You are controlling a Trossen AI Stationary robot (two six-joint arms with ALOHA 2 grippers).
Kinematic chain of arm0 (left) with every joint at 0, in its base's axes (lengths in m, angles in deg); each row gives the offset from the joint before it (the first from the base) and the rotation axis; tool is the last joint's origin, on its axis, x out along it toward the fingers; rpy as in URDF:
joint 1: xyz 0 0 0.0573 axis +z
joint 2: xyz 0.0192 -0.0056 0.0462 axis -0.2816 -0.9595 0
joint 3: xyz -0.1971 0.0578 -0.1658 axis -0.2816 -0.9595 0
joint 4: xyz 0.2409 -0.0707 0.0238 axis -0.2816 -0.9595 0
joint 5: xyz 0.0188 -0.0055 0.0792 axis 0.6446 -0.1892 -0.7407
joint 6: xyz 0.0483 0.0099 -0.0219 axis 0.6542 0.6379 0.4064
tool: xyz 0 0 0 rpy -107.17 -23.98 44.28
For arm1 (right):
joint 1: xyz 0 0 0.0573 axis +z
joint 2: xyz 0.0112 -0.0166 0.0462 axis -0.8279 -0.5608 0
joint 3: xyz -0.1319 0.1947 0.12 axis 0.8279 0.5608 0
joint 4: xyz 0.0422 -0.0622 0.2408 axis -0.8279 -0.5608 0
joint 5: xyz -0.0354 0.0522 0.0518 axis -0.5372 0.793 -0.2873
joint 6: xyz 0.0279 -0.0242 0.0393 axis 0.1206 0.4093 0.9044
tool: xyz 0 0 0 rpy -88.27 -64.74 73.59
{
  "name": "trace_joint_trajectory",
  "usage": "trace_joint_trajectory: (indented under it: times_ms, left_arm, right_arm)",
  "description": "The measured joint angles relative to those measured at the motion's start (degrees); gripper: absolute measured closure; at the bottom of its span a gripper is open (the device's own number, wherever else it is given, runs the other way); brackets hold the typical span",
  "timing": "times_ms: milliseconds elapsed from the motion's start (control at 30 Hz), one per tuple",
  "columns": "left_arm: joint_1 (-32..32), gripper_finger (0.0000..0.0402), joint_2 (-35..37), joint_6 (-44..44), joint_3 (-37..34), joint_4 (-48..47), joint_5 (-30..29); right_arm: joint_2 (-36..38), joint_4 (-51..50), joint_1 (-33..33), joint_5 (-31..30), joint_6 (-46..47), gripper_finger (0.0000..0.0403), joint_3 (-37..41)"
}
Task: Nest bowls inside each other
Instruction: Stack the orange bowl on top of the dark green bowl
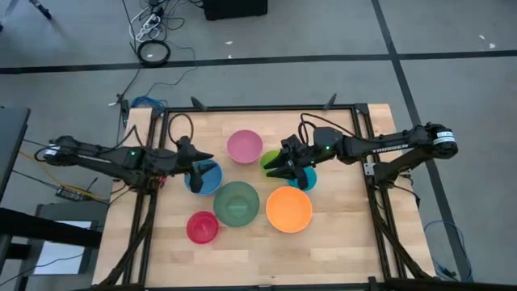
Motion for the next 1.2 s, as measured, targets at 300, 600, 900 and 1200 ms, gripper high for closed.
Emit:
trace_joint_trajectory:
  times_ms: [300, 600, 900, 1200]
  left_arm:
    - [0.02, 0.0229, -6.27, 0.69, 0.0, -0.7, -0.97]
    - [0.04, 0.0233, -7.3, -1.49, 4.0, -13.0, -2.65]
    - [-0.27, 0.0295, -8.57, -5.54, 12.72, -28.1, 2.46]
    - [-0.31, 0.0286, -8.57, -5.39, 14.18, -27.88, 4.48]
  right_arm:
    - [0.02, -0.47, -0.31, -10.57, -5.06, 0.0243, 0.0]
    - [0.11, -4.39, 0.29, -17.64, -8.82, 0.0252, 0.0]
    - [0.15, -28.05, 4.23, -30.12, 1.99, 0.0314, 0.04]
    - [0.17, -42.18, 10.29, -20.88, 17.53, 0.0276, 0.04]
